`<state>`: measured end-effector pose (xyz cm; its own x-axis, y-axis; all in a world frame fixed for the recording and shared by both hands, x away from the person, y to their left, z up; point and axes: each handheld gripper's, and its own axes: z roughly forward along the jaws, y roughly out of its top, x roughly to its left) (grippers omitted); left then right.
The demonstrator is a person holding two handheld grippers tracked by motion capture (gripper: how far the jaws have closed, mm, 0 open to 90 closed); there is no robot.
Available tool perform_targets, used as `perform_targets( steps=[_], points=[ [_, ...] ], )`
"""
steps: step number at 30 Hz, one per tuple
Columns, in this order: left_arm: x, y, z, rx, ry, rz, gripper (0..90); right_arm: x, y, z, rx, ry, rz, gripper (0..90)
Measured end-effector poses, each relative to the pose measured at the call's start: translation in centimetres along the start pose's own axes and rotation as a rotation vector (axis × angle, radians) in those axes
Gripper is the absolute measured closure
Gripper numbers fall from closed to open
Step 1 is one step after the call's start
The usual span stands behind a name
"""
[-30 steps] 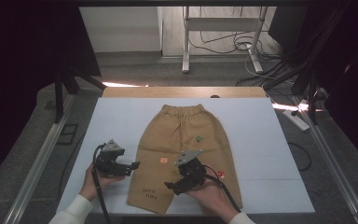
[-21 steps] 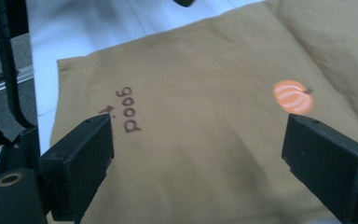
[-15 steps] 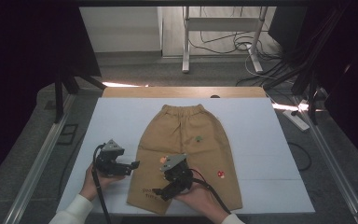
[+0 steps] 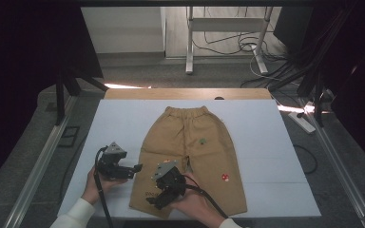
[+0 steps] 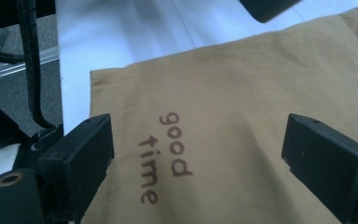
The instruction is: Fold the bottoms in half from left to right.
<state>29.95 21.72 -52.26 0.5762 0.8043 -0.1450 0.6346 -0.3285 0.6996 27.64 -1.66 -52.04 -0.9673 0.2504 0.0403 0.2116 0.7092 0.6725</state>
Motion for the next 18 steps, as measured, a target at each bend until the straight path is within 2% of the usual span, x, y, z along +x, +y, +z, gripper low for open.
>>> perform_targets(
  steps=[7,9,11,18],
  points=[
    [0.1,0.0,0.1,0.002,0.003,-0.002,12.3,0.8,0.4,0.7,0.002,0.025,-0.008,9.7],
    [0.1,0.0,0.1,0.003,0.003,-0.002,12.3,1.1,0.6,0.9,0.005,0.031,-0.018,9.9],
    [0.1,0.0,0.1,0.003,0.004,-0.001,12.3,1.4,0.8,1.1,0.011,0.027,-0.036,14.9],
    [0.1,-0.1,0.1,0.006,0.005,0.001,12.3,2.4,1.1,2.3,0.031,0.044,-0.064,14.9]
  ],
)
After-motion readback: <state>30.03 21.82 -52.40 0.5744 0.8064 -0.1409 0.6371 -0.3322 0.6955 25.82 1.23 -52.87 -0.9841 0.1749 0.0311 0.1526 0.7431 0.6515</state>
